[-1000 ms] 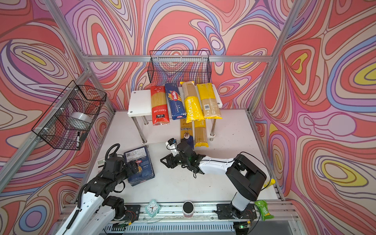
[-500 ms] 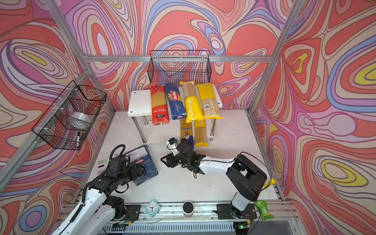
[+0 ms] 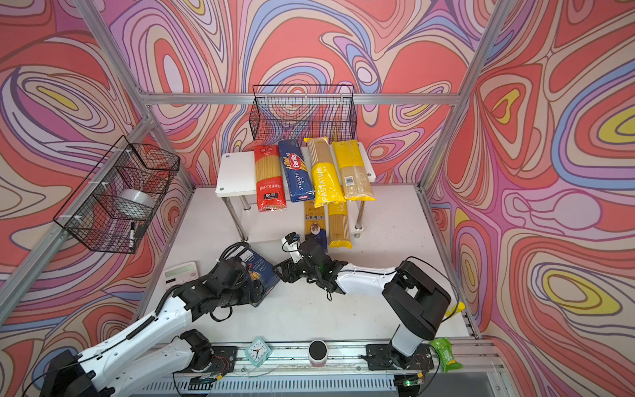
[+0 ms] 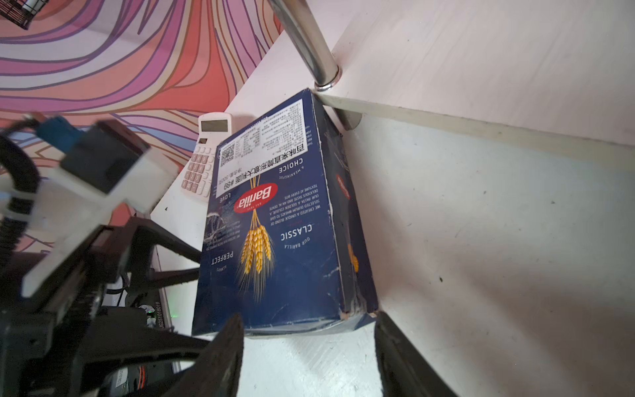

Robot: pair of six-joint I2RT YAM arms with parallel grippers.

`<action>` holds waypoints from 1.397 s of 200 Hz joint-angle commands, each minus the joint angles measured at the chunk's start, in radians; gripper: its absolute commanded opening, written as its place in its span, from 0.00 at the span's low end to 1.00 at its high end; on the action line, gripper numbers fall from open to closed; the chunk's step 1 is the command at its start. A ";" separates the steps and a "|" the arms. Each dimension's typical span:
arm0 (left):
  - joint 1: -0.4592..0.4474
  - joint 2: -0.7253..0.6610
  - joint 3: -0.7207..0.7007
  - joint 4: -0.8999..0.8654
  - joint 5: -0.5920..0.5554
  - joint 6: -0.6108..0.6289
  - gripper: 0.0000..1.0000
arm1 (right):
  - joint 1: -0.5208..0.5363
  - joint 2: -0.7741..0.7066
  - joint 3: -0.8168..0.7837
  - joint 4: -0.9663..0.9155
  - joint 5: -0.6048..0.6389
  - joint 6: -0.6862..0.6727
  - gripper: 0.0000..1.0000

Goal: Arrange pasta packages on shelves
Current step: Rotate the pasta bag at the middle-left of the table.

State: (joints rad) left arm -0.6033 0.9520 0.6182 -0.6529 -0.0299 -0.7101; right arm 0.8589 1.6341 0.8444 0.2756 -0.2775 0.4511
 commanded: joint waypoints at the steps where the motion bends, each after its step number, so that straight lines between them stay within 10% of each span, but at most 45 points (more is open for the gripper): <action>1: 0.004 0.014 0.108 -0.126 -0.201 0.088 1.00 | 0.005 -0.056 -0.002 -0.054 0.018 0.006 0.62; 73: 0.309 0.026 0.119 0.065 -0.065 0.243 1.00 | 0.010 -0.109 -0.096 0.018 -0.069 0.172 0.62; 144: 0.399 0.207 0.089 0.327 -0.153 0.345 1.00 | 0.090 -0.091 -0.173 0.139 -0.086 0.276 0.62; 279: 0.463 0.267 -0.004 0.434 0.374 0.264 1.00 | 0.148 0.053 -0.121 0.224 -0.060 0.274 0.64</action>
State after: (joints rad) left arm -0.1352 1.2308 0.6460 -0.1810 0.1501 -0.3756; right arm 1.0042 1.6691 0.7025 0.4648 -0.3626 0.7387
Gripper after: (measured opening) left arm 0.994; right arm 0.637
